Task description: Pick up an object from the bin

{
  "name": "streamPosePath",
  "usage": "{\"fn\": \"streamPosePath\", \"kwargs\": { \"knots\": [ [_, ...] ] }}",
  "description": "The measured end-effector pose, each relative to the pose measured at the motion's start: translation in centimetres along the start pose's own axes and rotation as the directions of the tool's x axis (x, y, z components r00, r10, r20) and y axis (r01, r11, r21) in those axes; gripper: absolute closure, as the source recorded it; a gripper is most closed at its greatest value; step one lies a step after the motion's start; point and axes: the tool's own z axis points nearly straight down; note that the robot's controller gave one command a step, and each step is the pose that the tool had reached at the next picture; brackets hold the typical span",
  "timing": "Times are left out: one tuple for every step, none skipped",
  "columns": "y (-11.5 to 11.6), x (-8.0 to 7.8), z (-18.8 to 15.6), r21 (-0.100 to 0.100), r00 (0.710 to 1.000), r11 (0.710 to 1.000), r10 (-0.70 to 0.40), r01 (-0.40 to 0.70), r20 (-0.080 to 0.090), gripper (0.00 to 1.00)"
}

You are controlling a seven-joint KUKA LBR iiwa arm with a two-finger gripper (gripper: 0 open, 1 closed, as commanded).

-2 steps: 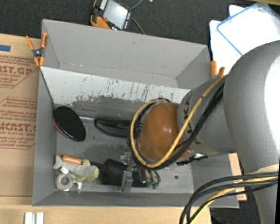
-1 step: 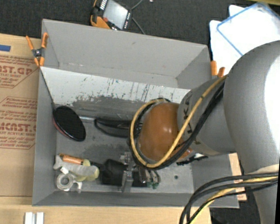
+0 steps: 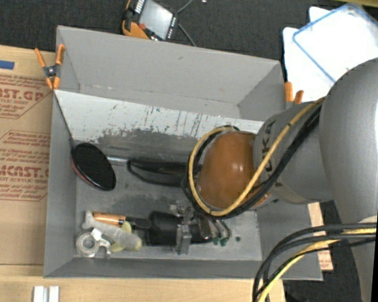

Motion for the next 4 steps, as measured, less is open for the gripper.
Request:
{"fn": "streamPosePath", "kwargs": {
  "knots": [
    [0.0, 0.0, 0.0, 0.000, 1.000, 1.000, 0.000, 0.000, 0.000, 1.00],
    [-0.7, 1.3, 0.0, -0.001, 1.000, 1.000, 0.021, -0.021, -0.002, 1.00],
    [-0.7, 1.1, 0.0, -0.001, 1.000, 1.000, 0.019, -0.019, -0.001, 1.00],
    [1.6, -0.5, 0.0, -0.001, 0.986, 0.986, -0.164, 0.164, 0.004, 1.00]
  ]
}}
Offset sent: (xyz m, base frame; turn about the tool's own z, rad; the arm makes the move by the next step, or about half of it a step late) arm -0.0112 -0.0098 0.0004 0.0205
